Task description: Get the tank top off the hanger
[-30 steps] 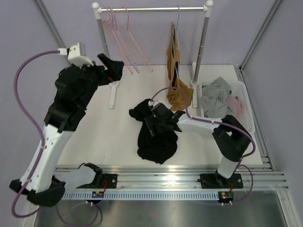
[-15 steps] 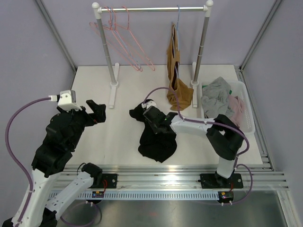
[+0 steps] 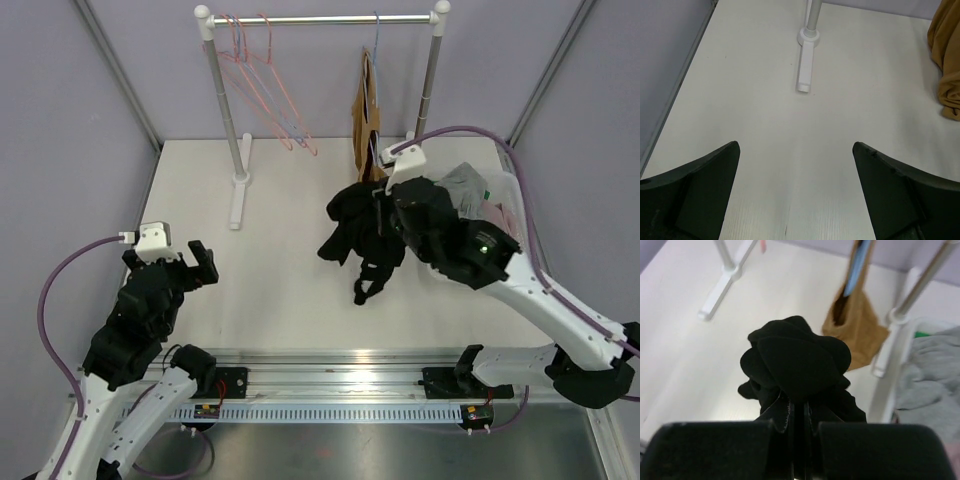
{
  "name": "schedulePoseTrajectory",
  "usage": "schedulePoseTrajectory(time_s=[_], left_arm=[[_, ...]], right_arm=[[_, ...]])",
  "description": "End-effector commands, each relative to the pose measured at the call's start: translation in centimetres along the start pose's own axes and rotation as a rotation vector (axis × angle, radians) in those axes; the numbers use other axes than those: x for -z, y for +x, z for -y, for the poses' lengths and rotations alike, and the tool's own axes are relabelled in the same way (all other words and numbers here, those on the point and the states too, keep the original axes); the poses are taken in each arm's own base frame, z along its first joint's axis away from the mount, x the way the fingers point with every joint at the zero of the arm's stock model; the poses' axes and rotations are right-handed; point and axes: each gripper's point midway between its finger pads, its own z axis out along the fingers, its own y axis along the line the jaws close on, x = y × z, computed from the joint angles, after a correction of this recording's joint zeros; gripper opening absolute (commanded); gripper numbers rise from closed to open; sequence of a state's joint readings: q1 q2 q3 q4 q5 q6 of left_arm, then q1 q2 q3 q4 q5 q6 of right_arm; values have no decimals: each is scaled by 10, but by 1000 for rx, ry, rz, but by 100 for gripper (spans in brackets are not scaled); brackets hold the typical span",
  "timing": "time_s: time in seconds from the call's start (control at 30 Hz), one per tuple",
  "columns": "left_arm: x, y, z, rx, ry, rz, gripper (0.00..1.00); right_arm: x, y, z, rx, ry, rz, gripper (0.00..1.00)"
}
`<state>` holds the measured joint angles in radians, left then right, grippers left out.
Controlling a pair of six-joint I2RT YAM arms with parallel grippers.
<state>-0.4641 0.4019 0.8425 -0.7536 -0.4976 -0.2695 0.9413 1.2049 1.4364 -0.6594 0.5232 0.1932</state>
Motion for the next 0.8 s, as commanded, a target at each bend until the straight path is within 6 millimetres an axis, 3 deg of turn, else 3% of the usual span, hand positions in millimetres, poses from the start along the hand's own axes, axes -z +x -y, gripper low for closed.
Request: schedulePoseTrajectory(time_s=[0.0, 0.13, 0.33, 0.37, 0.4, 0.43, 0.47, 0.5, 0.6, 0.67, 0.7, 0.77], left_arm=[[-1, -16, -1, 9, -9, 62, 99], [2, -16, -1, 18, -3, 72, 99], [5, -18, -2, 30, 4, 92, 99], [5, -18, -2, 30, 5, 92, 99], [4, -18, -1, 28, 7, 89, 99], [3, -17, 0, 27, 11, 85, 99], [3, -16, 0, 24, 13, 80, 99], [3, -16, 1, 25, 15, 81, 99], [2, -16, 2, 26, 21, 81, 99], [2, -16, 4, 28, 30, 85, 99], [2, -16, 4, 27, 33, 85, 99], [3, -16, 7, 26, 51, 85, 99]], right_arm=[[46, -48, 62, 23, 235, 85, 0], [80, -86, 111, -13, 396, 139, 0], [97, -99, 185, -56, 641, 156, 0], [98, -103, 208, -79, 703, 163, 0], [82, -102, 210, -84, 673, 141, 0], [77, -106, 217, -96, 678, 144, 0], [74, -107, 238, -116, 728, 137, 0], [53, -104, 243, -109, 711, 101, 0], [26, -107, 268, -148, 709, 101, 0], [7, -110, 273, -165, 665, 132, 0], [1, -107, 280, -171, 663, 137, 0], [-21, -77, 283, -244, 608, 78, 0]])
